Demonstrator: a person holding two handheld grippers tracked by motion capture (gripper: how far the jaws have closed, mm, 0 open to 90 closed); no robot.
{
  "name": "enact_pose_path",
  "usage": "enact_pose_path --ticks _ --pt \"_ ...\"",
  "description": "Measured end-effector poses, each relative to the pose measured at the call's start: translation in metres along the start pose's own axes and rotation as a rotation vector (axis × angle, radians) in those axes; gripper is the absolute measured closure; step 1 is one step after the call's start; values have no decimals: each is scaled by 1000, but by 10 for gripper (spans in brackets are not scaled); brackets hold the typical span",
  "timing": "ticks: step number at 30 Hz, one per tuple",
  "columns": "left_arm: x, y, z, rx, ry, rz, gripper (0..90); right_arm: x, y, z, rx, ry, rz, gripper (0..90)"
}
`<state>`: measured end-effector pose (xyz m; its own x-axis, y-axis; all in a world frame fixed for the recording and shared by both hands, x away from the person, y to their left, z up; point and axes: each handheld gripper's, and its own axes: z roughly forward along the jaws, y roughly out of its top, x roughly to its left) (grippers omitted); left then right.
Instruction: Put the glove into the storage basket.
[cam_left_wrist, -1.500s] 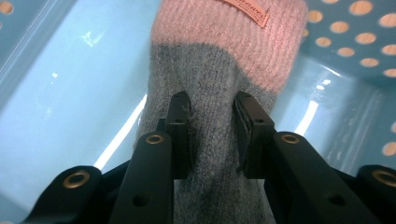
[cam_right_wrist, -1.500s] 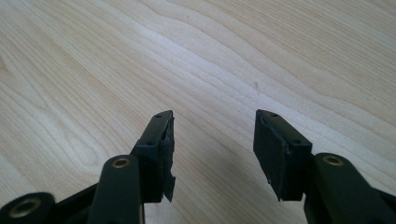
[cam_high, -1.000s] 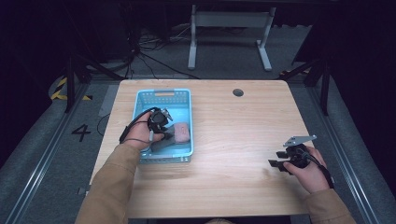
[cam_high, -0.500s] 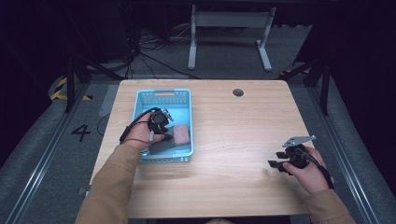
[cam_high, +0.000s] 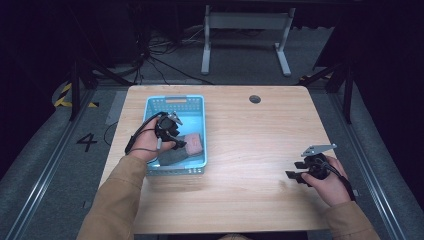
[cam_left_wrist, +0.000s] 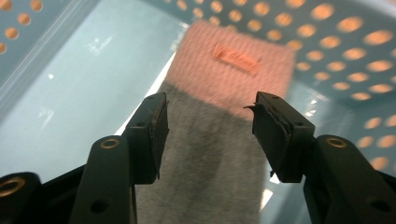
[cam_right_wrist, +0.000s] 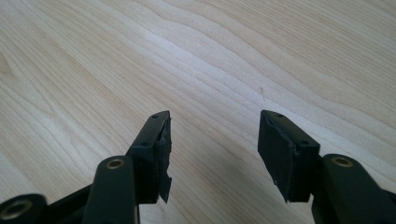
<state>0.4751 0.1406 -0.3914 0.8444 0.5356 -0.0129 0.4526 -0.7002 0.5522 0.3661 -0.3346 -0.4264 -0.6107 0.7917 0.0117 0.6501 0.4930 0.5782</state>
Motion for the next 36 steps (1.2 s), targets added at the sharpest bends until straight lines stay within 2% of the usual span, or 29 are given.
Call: enact_pose_path --ticks 5,8,11,14,17,20,25,28,31,34,36 --pt "-11 3 -16 -55 -8 -34 439 -1 3 1 3 8 0 452" --pt "-21 3 -27 -112 -12 -31 429 -2 7 2 -4 12 -9 451" --pt "-32 1 -37 -154 -38 -26 431 -1 10 5 -1 21 -19 448" --pt "-45 0 -45 -167 -24 -10 425 -2 14 10 3 28 -26 447" --pt "-60 -3 -52 -171 -3 -30 421 -3 17 13 -2 33 -44 450" --pt "-74 -6 -55 -191 -56 -11 403 -2 18 15 -9 53 -58 456" --pt "-97 -14 -55 -235 -93 -4 406 -3 18 15 -19 68 -61 459" --pt "-112 -20 -54 -238 -109 18 421 -4 18 13 -25 66 -65 458" --pt "-123 -26 -50 -250 -134 17 422 -5 17 13 -21 65 -51 456" --pt "-131 -33 -40 -263 -140 20 422 -5 16 13 -15 64 -54 455" --pt "-132 -38 -33 -273 -123 27 422 -5 16 14 -17 64 -55 456"
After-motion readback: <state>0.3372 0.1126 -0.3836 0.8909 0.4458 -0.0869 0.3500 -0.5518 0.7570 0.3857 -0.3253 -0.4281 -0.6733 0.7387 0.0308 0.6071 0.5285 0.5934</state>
